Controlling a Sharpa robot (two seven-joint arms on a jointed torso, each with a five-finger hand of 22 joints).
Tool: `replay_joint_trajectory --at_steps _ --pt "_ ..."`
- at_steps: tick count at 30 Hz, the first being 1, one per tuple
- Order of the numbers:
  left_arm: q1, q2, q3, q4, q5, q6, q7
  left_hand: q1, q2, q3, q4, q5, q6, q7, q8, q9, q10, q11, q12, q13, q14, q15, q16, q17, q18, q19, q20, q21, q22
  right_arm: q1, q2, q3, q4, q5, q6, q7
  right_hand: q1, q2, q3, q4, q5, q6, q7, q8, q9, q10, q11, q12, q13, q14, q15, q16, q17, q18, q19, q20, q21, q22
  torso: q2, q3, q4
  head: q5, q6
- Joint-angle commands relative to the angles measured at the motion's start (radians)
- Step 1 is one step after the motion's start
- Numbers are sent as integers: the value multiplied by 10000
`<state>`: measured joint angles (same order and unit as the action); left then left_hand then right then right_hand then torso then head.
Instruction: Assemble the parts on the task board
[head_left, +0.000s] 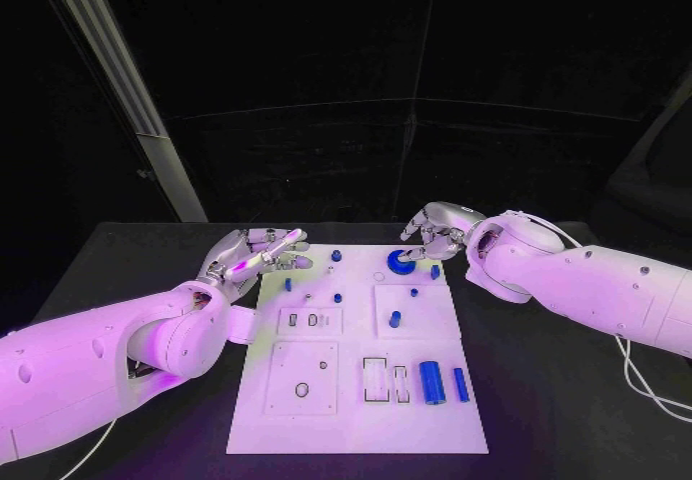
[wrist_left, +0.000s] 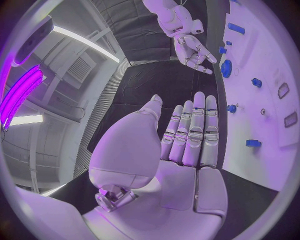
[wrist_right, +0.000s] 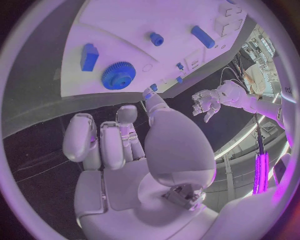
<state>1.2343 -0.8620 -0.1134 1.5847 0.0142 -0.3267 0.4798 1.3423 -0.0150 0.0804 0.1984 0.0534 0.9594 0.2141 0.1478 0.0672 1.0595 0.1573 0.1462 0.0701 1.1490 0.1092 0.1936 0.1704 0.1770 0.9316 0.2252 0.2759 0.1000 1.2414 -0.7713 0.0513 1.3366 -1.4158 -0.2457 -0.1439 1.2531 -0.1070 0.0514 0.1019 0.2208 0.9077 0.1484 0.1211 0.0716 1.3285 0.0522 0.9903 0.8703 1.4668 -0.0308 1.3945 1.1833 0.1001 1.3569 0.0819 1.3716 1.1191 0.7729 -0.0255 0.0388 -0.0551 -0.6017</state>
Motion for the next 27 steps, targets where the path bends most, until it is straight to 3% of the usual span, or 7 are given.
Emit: replay_joint_trajectory --at_steps 1,10,27 --pt "16 11 5 5 -9 172 21 63 1 17 -71 -11 15 67 -39 -10 -24 57 -60 -14 -57 37 -22 10 67 68 8 -55 -13 19 46 14 -84 -313 717 -657 195 69 -208 291 13 -148 8 45 -18 21 43 862 1040 500 110 255 447 -155 116 20 126 197 14 -4 22 -11 -5" --pt "16 46 3 -35 -9 190 14 70 6 20 -78 -11 17 65 -40 -9 -21 55 -63 -13 -58 37 -27 11 67 68 8 -57 -16 17 335 14 -424 -1005 1326 -982 673 11 -424 630 14 -411 99 1 -31 121 141 1653 2051 589 184 656 1228 -166 132 126 183 261 26 -4 15 6 -57" --pt "15 81 2 -78 -9 203 7 96 20 31 -106 -11 23 62 -46 -7 -14 52 -72 -12 -58 36 -44 17 69 68 10 -65 -25 13 668 10 -638 -1328 1594 -849 1043 187 -392 649 99 -265 72 148 5 347 126 2230 2776 606 185 778 1464 -191 193 140 263 410 12 -19 6 -16 -118"
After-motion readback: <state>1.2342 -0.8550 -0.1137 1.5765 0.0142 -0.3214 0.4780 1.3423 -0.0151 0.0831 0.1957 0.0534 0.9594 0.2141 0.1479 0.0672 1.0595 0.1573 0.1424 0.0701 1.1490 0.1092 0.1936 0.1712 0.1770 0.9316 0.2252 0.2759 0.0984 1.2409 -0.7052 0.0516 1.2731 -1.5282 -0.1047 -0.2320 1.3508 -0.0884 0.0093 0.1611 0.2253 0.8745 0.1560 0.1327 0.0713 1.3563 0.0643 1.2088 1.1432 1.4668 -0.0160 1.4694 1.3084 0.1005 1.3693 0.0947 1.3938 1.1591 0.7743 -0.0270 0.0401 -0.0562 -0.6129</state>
